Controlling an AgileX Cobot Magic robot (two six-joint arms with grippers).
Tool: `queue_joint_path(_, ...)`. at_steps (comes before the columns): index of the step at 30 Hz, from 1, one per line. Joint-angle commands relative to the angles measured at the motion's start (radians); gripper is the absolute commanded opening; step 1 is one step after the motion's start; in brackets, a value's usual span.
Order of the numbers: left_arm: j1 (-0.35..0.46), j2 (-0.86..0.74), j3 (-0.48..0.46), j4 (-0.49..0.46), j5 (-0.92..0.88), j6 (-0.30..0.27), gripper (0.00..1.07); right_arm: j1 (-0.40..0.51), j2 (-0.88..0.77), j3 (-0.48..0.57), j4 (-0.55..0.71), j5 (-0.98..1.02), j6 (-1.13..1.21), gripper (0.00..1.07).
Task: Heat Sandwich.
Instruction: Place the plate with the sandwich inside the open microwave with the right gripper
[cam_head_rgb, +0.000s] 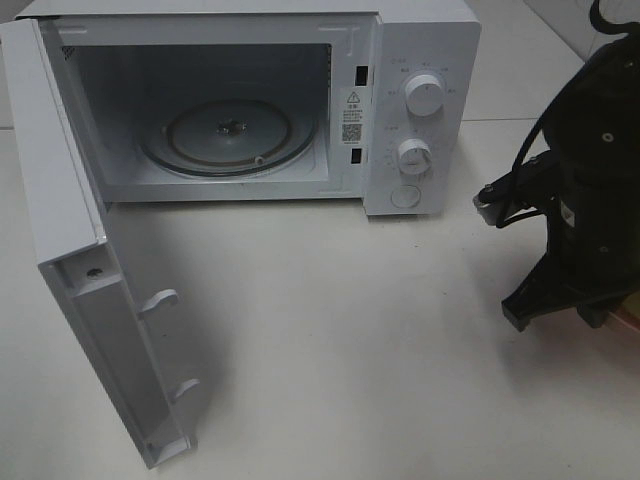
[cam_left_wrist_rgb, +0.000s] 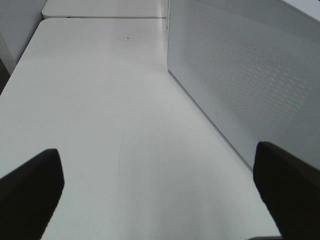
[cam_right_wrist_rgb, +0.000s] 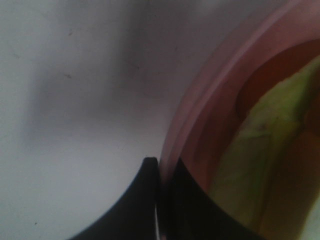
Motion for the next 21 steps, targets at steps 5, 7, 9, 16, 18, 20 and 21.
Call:
queue_joint_path(5,0.001,-0.026,0.004,-0.003,-0.006,-0.001,0.98,0.102,-0.083,0.033,-0.001,0.063,0.003,0.0)
queue_joint_path(7,0.001,-0.026,0.004,-0.003,-0.006,-0.001,0.98,0.143,-0.109,0.037,0.001,0.091,0.003,0.0)
queue_joint_path(9,0.001,-0.026,0.004,-0.003,-0.006,-0.001,0.98,0.157,-0.117,0.037,0.002,0.099,-0.001,0.0)
queue_joint_path(16,0.001,-0.026,0.004,-0.003,-0.006,-0.001,0.98,0.265,-0.189,0.037,0.002,0.167,-0.02,0.0)
queue_joint_path(18,0.001,-0.026,0.004,-0.003,-0.006,-0.001,0.98,0.278,-0.199,0.037,0.002,0.177,-0.023,0.0)
queue_joint_path(20,0.001,-0.026,0.004,-0.003,-0.006,-0.001,0.98,0.322,-0.227,0.037,0.002,0.201,-0.044,0.0)
queue_joint_path(21,0.001,-0.026,0.004,-0.003,-0.006,-0.001,0.98,0.333,-0.236,0.037,0.002,0.206,-0.052,0.0)
